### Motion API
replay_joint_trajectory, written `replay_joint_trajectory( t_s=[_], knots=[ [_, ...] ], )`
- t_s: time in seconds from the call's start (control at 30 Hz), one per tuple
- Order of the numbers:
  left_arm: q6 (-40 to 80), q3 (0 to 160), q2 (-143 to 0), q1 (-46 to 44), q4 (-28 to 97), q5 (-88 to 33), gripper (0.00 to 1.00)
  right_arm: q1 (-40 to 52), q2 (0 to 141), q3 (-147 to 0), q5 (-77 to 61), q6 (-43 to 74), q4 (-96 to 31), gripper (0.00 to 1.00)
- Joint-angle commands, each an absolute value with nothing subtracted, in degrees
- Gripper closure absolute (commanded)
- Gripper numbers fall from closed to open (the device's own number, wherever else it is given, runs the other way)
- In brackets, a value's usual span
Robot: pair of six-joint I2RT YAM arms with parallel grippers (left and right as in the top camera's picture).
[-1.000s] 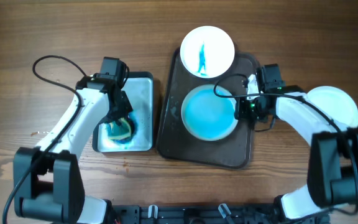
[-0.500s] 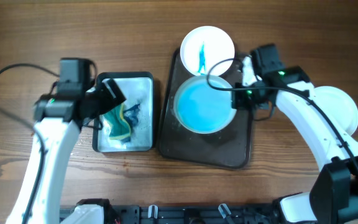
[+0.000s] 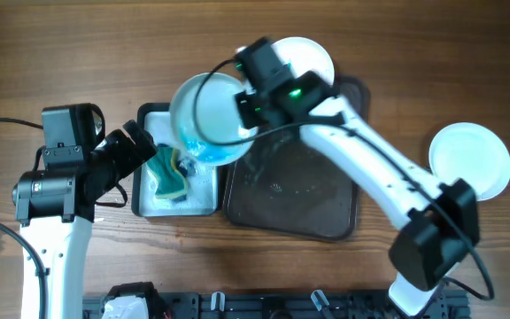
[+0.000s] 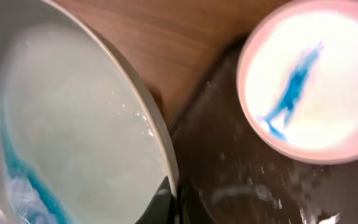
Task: Clean dirty plates on tray and stack at the side
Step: 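Hold the lifted plate tilted over the basin with the right gripper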
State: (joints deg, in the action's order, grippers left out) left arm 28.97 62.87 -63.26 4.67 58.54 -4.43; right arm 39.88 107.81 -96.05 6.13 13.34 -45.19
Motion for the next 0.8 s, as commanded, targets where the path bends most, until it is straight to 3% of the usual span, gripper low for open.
replay_joint_trajectory(
  t_s=[0.0,0.2,0.77],
  knots=[
    [28.7,63.9,-63.0,5.0,58.6,-4.9,0.0,45.5,108.3,-97.4,18.8,12.0,-40.5,0.96],
    [28.7,63.9,-63.1,5.0,58.6,-4.9,0.0,54.0,108.2,-97.4,41.5,7.6,-35.0,0.96],
    [28.7,63.9,-63.0,5.0,58.6,-4.9,0.0,62.8,108.1,-97.4,59.9,-1.8,-31.4,0.96]
  ],
)
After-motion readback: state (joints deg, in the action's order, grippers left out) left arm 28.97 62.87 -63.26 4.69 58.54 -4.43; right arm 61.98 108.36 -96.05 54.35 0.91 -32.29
